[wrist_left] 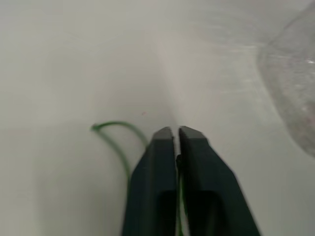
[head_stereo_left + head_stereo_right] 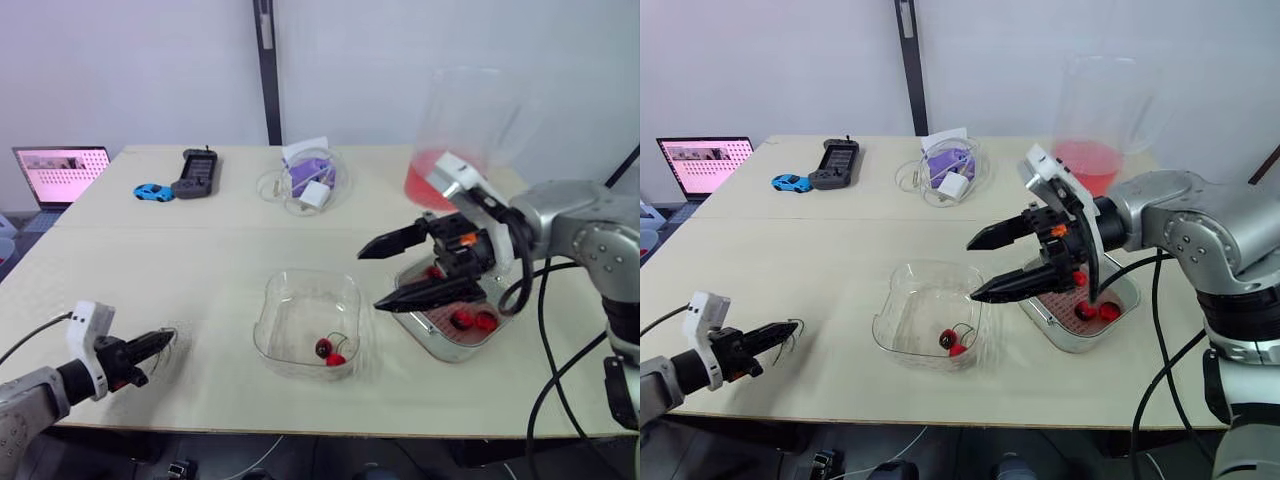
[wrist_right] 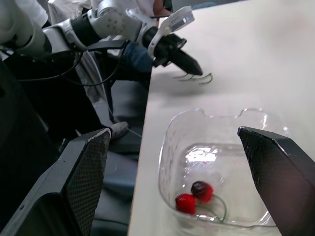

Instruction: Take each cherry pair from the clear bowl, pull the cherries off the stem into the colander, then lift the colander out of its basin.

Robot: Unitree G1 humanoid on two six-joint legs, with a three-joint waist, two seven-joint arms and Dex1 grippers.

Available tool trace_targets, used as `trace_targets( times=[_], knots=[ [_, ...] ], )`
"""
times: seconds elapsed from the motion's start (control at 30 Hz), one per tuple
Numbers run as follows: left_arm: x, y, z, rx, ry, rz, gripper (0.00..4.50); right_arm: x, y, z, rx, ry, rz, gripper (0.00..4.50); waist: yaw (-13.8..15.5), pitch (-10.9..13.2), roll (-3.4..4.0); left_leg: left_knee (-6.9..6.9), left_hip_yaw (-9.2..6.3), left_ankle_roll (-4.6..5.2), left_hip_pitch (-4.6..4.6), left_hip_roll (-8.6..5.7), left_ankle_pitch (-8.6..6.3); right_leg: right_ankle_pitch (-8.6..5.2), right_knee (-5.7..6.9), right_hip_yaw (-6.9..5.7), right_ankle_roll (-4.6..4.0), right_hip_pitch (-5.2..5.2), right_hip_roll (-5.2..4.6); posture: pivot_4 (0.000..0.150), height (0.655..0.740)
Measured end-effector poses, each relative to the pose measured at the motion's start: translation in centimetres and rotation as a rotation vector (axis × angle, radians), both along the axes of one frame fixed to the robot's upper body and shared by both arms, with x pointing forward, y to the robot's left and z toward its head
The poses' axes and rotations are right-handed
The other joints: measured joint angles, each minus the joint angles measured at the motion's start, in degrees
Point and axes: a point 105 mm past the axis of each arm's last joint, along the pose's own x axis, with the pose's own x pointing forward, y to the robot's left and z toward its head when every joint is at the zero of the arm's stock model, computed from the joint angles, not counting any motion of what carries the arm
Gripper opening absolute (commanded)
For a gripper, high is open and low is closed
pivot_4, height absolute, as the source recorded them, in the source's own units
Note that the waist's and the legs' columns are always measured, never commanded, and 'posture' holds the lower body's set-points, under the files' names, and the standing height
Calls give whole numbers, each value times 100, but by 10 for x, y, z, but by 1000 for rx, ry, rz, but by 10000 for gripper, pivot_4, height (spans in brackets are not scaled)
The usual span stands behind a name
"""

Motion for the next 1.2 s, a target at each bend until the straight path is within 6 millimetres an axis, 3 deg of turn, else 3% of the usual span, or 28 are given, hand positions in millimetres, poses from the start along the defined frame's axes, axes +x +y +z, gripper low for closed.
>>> trace_targets(
  times=[0.1,0.2,0.43,0.53,0.7,0.9,1.03,1.2],
  knots=[
    [1,10,-5,-4,8,33,30212,0,-2,-2,-10,4,-8,45000,-1,0,0,0,0,0,0,1,0,0,0,0,0,-1,0,1500,7332],
    [6,16,13,-7,-66,54,44551,2,-3,-3,-23,-1,-24,45000,3,0,-1,0,0,0,-1,0,0,0,0,0,0,0,-2,1500,7332],
    [1,22,32,-15,-135,53,44551,5,-7,-7,-55,7,-44,45000,-12,0,-1,-3,1,0,-1,1,0,0,0,0,0,-3,-1,1500,7332],
    [-4,18,55,-15,-203,-9,44551,5,-9,-7,-65,11,-51,45000,-7,0,-1,-2,1,0,-1,1,0,0,0,0,0,-2,-3,1500,7332],
    [-7,-20,106,37,-337,-275,44551,8,-13,-19,-117,13,-94,45000,19,-1,-3,0,3,-1,-1,-1,0,0,-1,0,0,0,-4,1500,7332],
    [-12,-77,140,85,-435,-631,44551,8,-11,-25,-170,-40,-126,45000,-18,0,-1,-4,4,-1,-1,1,0,0,-1,2,0,-3,1,1500,7332],
    [-19,-101,142,92,-429,-802,44551,12,-1,-28,-195,-105,-167,45000,-50,1,1,-5,4,-1,2,3,0,0,5,4,0,-7,6,1500,7332],
    [-18,-102,138,89,-409,-858,44551,31,27,-24,-264,-194,-257,45000,-97,3,4,-7,3,-1,-1,2,1,0,8,4,-1,-14,6,1500,7332]
  ],
)
